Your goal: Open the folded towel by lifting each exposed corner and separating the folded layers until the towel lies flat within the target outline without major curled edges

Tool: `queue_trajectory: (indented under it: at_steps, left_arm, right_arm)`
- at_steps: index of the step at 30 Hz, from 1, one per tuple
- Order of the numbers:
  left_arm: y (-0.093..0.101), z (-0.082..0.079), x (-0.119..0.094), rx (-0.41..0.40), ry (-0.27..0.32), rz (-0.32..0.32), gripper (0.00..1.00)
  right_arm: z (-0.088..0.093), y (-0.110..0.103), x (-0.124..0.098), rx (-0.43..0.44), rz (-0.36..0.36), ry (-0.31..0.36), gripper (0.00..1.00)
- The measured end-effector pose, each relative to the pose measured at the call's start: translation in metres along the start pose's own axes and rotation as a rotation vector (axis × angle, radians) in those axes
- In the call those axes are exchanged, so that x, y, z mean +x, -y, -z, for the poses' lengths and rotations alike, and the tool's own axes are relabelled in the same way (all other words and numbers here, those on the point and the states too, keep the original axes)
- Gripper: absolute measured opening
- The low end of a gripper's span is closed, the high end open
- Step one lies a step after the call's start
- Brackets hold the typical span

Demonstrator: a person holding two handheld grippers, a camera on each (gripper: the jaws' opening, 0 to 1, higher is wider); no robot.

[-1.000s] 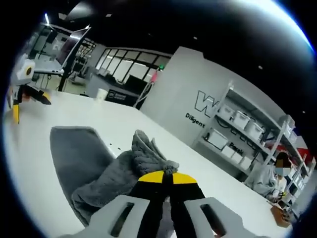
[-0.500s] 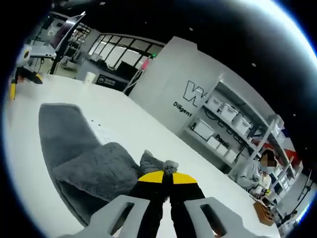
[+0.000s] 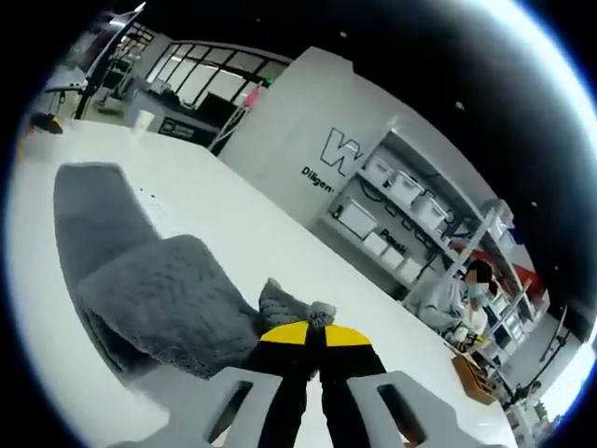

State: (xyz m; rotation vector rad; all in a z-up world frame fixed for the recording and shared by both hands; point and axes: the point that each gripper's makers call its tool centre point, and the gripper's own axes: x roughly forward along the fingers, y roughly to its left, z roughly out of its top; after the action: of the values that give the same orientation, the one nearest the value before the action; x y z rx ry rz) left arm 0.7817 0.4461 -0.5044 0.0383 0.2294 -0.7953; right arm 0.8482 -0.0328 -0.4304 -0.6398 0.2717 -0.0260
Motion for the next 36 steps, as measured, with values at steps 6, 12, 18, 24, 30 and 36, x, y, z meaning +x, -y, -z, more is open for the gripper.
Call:
queue_trajectory:
  at_steps: [6,12,18,24,30,36]
  left_arm:
    - [-0.001,0.0,0.0,0.0,-0.002,-0.002,1.0]
    - [-0.001,0.002,0.001,0.0,-0.008,-0.002,1.0]
    - [-0.001,0.001,0.001,0.002,-0.008,-0.003,1.0]
    - [-0.002,0.002,0.001,0.001,-0.013,-0.005,1.0]
    - [-0.002,0.004,0.001,0.0,-0.017,-0.007,1.0]
    - [-0.003,0.007,0.002,-0.004,-0.025,-0.008,1.0]
  right_arm:
    - [0.029,0.023,-0.003,0.034,0.03,-0.044,0.0]
    - [0.05,0.042,-0.012,0.041,0.062,-0.082,0.0]
    - [0.068,0.058,-0.022,0.046,0.093,-0.116,0.0]
    - [0.088,0.078,-0.03,0.081,0.137,-0.149,0.0]
    - [0.107,0.094,-0.039,0.116,0.172,-0.178,0.0]
    - [0.119,0.104,-0.042,0.146,0.178,-0.181,0.0]
